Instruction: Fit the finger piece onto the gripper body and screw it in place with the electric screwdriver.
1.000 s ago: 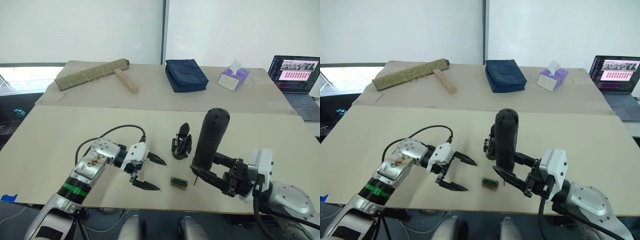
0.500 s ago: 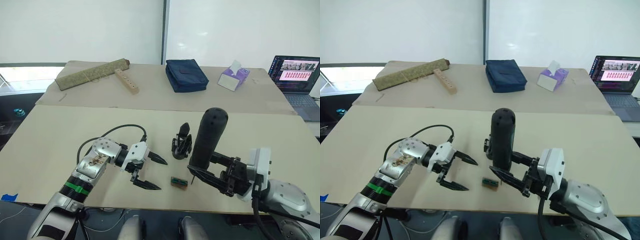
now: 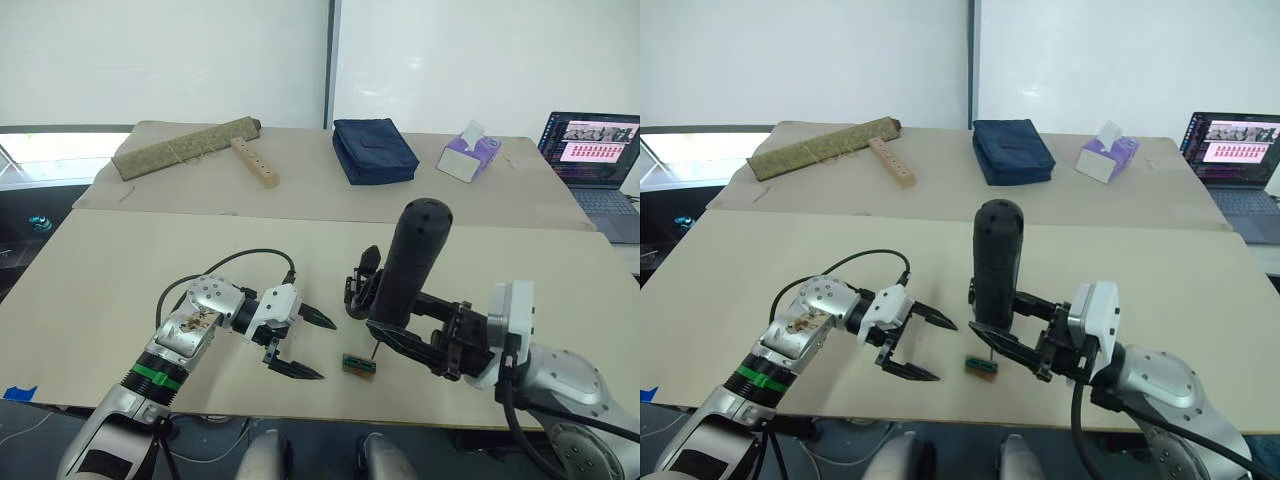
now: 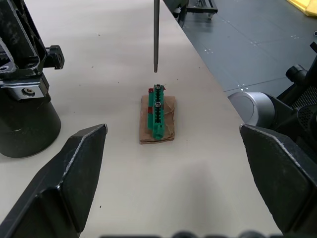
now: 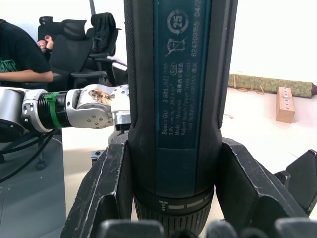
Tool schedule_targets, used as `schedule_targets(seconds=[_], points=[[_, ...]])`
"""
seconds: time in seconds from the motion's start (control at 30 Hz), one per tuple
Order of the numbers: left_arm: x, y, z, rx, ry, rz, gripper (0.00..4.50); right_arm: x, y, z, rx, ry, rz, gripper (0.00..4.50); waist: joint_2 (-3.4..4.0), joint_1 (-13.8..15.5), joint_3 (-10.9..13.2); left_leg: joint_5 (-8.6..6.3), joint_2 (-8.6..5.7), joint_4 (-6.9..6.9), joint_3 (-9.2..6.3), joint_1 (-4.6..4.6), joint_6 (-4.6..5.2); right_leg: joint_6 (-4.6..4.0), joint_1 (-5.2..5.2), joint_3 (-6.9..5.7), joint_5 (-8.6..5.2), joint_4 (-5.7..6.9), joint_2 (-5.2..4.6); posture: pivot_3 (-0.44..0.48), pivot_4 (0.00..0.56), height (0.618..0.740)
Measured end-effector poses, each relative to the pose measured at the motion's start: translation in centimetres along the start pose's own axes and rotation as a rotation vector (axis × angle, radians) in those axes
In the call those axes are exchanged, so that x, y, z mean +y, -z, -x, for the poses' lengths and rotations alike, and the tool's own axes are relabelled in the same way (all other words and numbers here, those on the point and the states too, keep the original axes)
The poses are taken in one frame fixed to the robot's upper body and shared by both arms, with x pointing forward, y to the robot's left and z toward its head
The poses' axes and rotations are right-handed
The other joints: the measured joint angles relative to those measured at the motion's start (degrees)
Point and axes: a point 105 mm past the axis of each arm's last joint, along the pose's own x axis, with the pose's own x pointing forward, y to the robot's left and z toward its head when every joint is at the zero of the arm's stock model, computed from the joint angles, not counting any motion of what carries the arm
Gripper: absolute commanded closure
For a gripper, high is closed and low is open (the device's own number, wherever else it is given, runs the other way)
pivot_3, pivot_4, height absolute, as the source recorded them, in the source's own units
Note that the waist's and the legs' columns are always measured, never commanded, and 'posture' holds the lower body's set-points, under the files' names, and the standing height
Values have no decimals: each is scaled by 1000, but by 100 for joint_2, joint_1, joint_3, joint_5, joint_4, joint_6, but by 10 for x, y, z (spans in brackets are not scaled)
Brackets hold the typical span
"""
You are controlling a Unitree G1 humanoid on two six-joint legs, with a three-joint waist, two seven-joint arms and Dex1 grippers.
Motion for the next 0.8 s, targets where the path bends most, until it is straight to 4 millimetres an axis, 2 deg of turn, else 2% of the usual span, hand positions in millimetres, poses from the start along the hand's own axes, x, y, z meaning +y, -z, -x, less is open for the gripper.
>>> schedule_targets(seconds=[0.8], points=[[1,-5,-2,-5,6,-22,0,-3,5,-2,25,-6,-11,2590,0,1,0,0,0,0,0,0,0,0,0,0,0,0,0,0,150,738]])
